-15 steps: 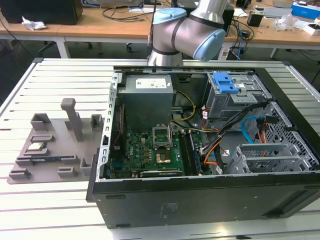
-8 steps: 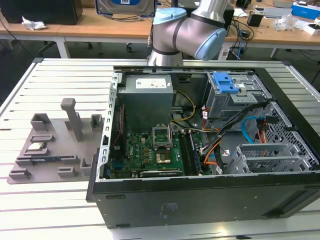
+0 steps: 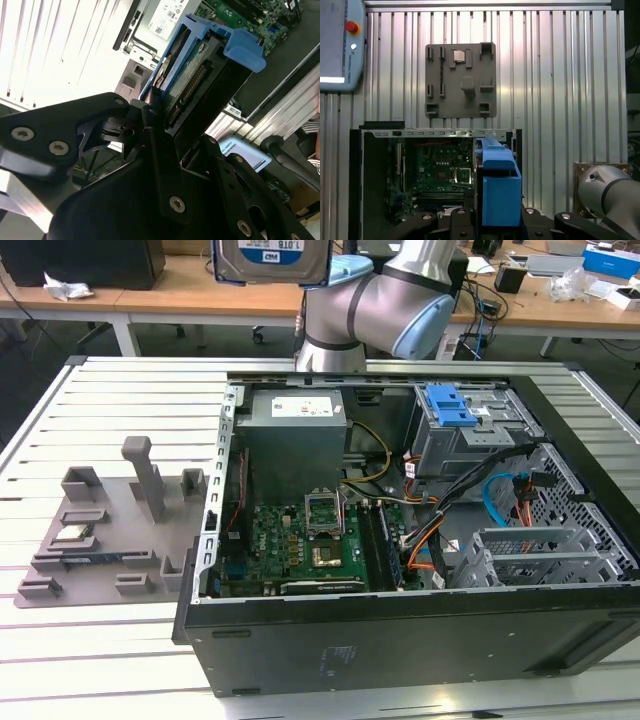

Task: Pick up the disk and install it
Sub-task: 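Pick up the disk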

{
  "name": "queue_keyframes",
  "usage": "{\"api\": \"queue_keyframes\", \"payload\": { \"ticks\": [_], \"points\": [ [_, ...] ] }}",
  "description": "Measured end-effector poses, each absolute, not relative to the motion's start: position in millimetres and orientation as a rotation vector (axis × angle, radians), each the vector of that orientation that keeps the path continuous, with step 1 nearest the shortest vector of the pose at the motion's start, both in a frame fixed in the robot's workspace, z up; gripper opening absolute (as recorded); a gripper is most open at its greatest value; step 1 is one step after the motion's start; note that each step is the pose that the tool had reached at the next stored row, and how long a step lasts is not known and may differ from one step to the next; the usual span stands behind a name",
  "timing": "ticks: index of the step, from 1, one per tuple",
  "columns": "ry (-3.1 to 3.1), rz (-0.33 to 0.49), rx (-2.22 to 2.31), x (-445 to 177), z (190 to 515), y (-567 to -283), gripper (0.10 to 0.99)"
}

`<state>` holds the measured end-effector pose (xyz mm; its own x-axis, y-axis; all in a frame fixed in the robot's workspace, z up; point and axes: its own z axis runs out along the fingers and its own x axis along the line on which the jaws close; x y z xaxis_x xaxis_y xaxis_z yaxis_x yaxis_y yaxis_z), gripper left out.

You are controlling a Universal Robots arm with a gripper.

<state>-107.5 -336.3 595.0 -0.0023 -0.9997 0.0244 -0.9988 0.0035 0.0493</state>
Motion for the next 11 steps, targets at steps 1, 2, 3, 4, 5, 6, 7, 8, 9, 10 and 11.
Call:
{"api": "queue_keyframes", "payload": {
  "ticks": [1,2,3,4,5,6,7,8,9,10,11],
  "points": [
    [-2.188,-0.027,2.181,-106.0,593.8,-336.2,0.361],
    [-2.187,-0.027,2.181,-104.7,592.8,-336.2,0.361],
    [-2.187,-0.027,2.181,-102.6,590.9,-336.3,0.361],
    [-2.187,-0.027,2.181,-100.0,588.7,-336.3,0.361],
    [-2.187,-0.027,2.181,-98.3,587.2,-336.2,0.361],
    [-2.187,-0.027,2.181,-95.0,584.5,-336.2,0.361],
    [-2.187,-0.027,2.181,-92.9,582.8,-336.2,0.361],
    [-2.187,-0.027,2.181,-91.0,581.4,-336.3,0.361],
    [-2.187,-0.027,2.181,-89.8,580.5,-336.3,0.361],
    [-2.187,-0.027,2.181,-86.8,578.2,-336.3,0.361],
    [-2.187,-0.027,2.18,-84.2,576.1,-336.3,0.361]
  ]
}}
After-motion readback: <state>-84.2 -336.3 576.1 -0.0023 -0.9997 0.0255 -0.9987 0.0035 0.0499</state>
